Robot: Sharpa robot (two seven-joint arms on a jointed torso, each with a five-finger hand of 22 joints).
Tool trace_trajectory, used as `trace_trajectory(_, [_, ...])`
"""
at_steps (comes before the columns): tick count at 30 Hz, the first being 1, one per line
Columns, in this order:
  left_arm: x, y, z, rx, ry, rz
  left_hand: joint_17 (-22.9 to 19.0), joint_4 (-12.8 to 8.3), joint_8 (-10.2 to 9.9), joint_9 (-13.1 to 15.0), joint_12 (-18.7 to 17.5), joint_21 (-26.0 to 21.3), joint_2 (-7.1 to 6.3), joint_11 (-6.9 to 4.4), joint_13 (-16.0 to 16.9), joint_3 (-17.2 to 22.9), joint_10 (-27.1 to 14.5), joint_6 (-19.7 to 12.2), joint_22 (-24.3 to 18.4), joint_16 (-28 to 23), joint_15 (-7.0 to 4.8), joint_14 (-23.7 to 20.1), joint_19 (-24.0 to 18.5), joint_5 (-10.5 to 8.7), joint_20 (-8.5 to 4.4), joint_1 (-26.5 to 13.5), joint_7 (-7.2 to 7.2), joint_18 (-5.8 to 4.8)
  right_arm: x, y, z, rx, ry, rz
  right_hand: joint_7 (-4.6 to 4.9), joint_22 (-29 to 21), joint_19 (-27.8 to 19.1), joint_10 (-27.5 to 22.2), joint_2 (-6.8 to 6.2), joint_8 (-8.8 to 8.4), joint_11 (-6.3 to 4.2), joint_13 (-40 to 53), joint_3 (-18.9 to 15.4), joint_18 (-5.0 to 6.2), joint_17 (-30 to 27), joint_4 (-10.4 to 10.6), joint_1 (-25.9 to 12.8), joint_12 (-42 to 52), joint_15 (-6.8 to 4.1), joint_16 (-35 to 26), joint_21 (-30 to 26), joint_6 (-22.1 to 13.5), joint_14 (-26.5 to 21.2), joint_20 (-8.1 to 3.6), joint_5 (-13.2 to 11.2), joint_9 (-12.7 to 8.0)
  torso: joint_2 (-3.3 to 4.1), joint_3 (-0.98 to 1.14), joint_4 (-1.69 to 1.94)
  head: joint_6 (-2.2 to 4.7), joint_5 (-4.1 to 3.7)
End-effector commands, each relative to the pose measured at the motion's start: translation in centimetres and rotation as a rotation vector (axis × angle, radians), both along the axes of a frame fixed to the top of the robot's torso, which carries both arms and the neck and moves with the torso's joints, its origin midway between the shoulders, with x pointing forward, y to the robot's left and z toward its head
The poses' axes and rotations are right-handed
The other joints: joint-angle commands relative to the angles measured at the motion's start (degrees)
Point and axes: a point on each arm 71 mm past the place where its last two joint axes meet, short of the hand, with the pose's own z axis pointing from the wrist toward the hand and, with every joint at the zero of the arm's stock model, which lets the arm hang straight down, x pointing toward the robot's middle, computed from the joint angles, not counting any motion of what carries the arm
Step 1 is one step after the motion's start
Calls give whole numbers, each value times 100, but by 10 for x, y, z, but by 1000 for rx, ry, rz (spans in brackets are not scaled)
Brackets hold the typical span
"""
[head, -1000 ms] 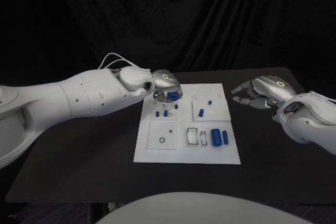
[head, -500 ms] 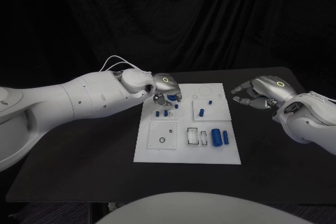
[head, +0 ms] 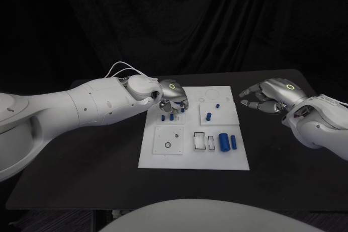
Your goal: Assemble the parts on the task board
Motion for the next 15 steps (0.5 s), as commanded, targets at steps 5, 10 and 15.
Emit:
trace_trajectory(5, [0, -2, -2, -8, -20, -9, 306, -30, 10, -30, 18, 10, 5, 35, 25, 50, 91, -31, 966, 29, 4, -12, 29, 50, -5, -68, -82, 42, 0, -1, 0, 1, -4, -13, 10, 1508, 595, 424, -4, -32, -22, 319, 52, -92, 1510, 0, 44, -37, 35, 17, 15, 16, 616, 43, 20, -8, -3, 3, -6, 0, 2])
trace_trajectory(10, [1, -3, -2, -12, -25, -10, 284, -27, 6, -37, 22, -19, 16, 56, 32, 60, 106, -44, 959, 15, 4, -22, 14, 52, -6, -82, -108, 48, 0, 0, 0, 1, -4, -13, 10, 1508, 595, 424, -4, -32, -22, 319, 52, -92, 1510, 0, 44, -37, 35, 17, 15, 16, 616, 43, 20, -8, -6, 1, -7, 0, 5])
trace_trajectory(15, [1, -6, -3, -20, -33, -13, 303, -45, 31, -38, 22, 17, 42, 59, 44, 106, 127, -8, 970, 34, 1, -10, 39, 130, -7, -77, -121, 40, 0, 0, 0, 0, -3, -13, 10, 1508, 595, 424, -4, -32, -22, 319, 52, -92, 1510, 0, 44, -37, 35, 17, 15, 16, 616, 43, 20, -8, -6, 5, -7, 0, -2])
